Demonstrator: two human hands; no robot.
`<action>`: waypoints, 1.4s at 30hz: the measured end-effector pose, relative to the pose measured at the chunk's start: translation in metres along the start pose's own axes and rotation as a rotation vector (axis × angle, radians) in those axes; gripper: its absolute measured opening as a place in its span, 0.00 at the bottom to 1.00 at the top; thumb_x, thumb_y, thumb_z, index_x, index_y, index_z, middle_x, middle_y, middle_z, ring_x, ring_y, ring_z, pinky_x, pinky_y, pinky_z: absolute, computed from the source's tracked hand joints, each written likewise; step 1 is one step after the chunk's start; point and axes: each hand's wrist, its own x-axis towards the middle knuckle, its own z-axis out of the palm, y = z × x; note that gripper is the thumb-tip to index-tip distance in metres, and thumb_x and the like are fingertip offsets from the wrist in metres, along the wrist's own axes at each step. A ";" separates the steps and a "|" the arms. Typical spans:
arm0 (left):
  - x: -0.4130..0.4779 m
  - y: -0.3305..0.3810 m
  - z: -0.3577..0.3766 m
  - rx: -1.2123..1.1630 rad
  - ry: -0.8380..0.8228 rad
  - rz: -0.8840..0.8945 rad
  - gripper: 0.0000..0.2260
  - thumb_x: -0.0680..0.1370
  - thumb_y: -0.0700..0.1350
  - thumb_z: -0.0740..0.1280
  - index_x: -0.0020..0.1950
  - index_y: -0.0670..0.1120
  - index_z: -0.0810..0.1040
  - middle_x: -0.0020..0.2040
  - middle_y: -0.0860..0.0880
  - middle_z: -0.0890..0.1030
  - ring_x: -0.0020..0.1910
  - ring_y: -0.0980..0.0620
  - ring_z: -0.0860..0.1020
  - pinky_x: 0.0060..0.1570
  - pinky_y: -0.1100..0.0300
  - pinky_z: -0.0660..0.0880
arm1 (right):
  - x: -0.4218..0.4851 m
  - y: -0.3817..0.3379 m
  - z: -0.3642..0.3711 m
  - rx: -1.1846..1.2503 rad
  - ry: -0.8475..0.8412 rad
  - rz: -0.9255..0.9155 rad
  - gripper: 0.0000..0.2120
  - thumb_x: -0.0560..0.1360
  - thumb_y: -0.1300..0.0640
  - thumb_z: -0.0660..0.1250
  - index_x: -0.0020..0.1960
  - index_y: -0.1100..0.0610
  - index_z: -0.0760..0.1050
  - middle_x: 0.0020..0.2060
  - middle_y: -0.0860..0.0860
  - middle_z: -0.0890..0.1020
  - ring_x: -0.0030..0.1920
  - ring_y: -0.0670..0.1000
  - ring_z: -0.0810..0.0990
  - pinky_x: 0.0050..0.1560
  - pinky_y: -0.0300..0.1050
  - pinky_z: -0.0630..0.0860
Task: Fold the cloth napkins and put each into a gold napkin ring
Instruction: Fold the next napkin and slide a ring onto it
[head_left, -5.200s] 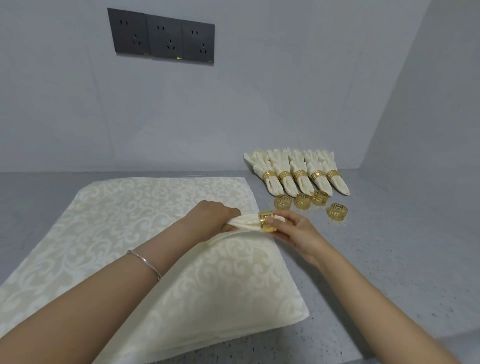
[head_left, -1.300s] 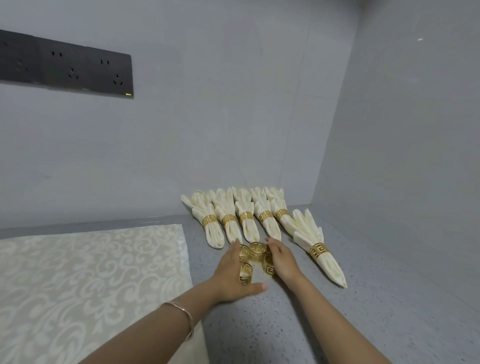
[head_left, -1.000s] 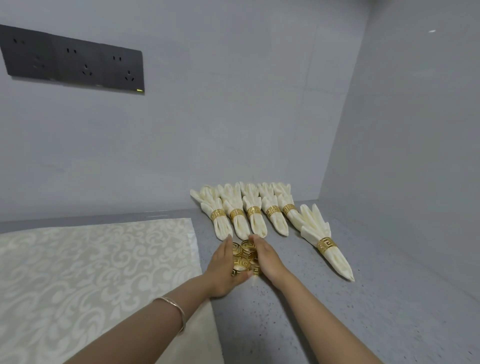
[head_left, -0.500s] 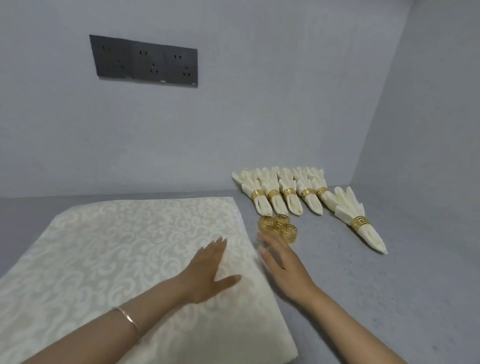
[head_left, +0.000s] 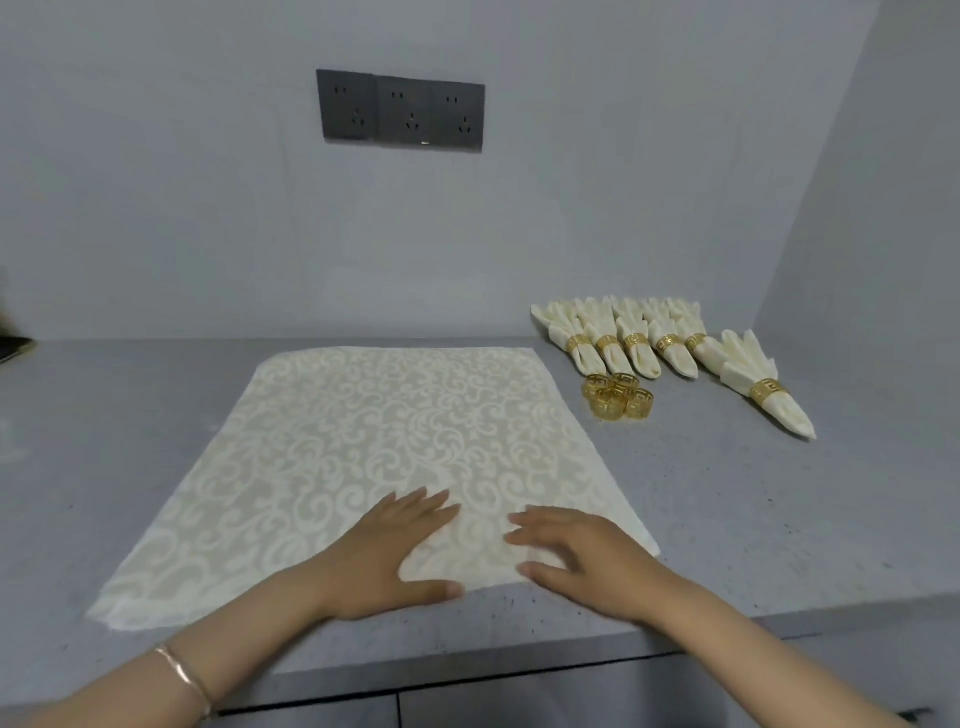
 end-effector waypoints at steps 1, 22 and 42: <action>-0.002 0.001 0.000 -0.018 0.008 -0.002 0.40 0.70 0.74 0.54 0.77 0.61 0.47 0.77 0.62 0.43 0.75 0.64 0.39 0.73 0.62 0.36 | 0.000 -0.002 -0.001 -0.014 0.010 -0.001 0.20 0.76 0.41 0.62 0.67 0.41 0.71 0.69 0.37 0.68 0.70 0.33 0.59 0.68 0.29 0.55; -0.036 -0.015 -0.024 -0.316 0.058 -0.077 0.19 0.77 0.64 0.59 0.67 0.63 0.71 0.69 0.66 0.69 0.70 0.67 0.63 0.72 0.62 0.59 | 0.013 -0.015 -0.026 0.475 0.083 0.229 0.06 0.73 0.64 0.70 0.43 0.57 0.85 0.41 0.46 0.85 0.42 0.39 0.82 0.43 0.27 0.73; -0.050 -0.058 -0.097 -0.269 -0.139 -0.287 0.20 0.77 0.58 0.66 0.30 0.50 0.68 0.29 0.58 0.68 0.29 0.58 0.66 0.37 0.63 0.64 | 0.025 0.004 -0.093 0.304 -0.410 0.174 0.21 0.77 0.49 0.65 0.32 0.60 0.67 0.25 0.48 0.63 0.27 0.46 0.60 0.32 0.31 0.62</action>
